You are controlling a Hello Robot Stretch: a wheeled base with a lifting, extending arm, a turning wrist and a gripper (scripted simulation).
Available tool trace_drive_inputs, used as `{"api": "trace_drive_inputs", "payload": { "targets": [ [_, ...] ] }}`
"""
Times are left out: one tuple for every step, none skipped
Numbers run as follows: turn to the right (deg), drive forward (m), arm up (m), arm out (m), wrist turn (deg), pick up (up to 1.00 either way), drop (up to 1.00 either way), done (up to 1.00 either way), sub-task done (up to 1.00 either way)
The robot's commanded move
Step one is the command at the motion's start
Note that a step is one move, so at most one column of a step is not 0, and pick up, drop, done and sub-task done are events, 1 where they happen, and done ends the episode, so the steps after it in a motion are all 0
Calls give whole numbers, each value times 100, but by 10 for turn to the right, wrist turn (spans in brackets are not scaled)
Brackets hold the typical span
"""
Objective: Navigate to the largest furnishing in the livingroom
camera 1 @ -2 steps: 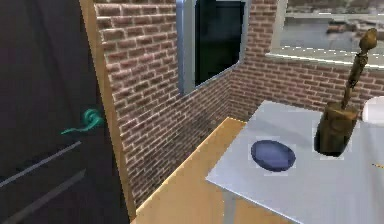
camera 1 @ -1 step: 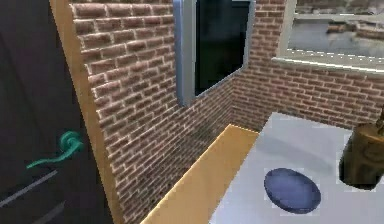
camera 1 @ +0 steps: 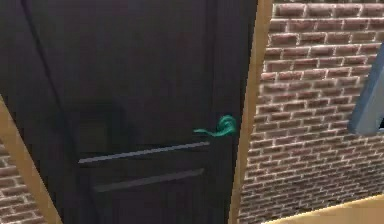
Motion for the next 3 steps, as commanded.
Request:
{"api": "trace_drive_inputs", "payload": {
  "targets": [
    [-450,0,0,0,0,0,0,0,0],
    [-450,0,0,0,0,0,0,0,0],
    [-120,0,0,0,0,0,0,0,0]
  ]
}}
